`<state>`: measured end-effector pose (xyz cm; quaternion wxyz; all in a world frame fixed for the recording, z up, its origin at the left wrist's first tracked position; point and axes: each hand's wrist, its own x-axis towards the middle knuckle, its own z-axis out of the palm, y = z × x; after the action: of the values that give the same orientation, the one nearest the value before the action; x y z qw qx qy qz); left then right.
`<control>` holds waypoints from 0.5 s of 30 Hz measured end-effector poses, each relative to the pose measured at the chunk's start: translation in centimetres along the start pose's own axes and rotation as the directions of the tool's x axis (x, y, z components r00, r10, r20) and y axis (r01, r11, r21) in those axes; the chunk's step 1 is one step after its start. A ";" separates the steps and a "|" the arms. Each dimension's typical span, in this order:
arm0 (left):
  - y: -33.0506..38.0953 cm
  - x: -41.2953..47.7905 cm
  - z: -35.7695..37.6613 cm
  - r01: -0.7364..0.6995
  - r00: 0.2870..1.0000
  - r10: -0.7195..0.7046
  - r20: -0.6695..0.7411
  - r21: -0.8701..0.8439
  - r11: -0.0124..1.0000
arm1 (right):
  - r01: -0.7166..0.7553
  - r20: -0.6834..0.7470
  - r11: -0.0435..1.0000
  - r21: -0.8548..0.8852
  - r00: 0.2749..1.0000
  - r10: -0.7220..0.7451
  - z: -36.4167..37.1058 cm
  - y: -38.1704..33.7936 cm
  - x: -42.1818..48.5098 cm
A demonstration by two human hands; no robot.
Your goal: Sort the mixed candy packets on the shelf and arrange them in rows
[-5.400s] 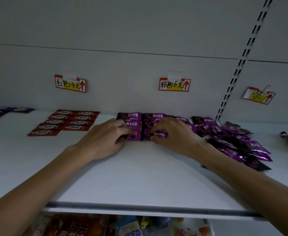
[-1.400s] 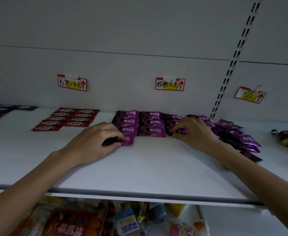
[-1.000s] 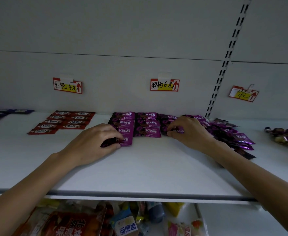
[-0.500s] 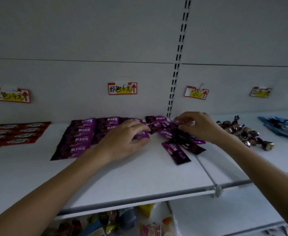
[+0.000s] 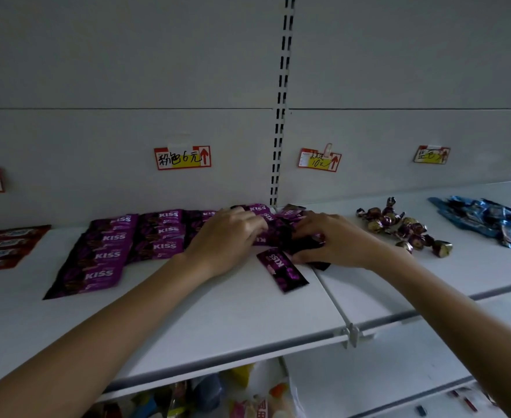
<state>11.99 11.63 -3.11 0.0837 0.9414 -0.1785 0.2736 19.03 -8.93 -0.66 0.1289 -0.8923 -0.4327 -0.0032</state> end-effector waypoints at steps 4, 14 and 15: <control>-0.2 -0.3 -1.2 0.163 0.983 -0.171 -0.061 -0.109 0.981 | 0.026 -0.124 0.999 0.024 0.992 -0.022 0.4 0.3 0.5; -0.8 -2.8 -5.0 0.419 0.889 -0.458 0.028 -0.454 0.786 | 0.139 -0.447 0.929 0.342 0.894 0.031 -0.3 -3.7 1.7; -1.1 -3.3 -5.4 0.430 0.880 -0.475 0.020 -0.458 0.778 | 0.151 -0.448 0.911 0.383 0.893 0.040 -0.4 -4.4 2.0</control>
<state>7.20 14.97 -0.40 0.3704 0.8969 -0.0011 0.2416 16.91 -4.86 0.97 0.4080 -0.8075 -0.4083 -0.1211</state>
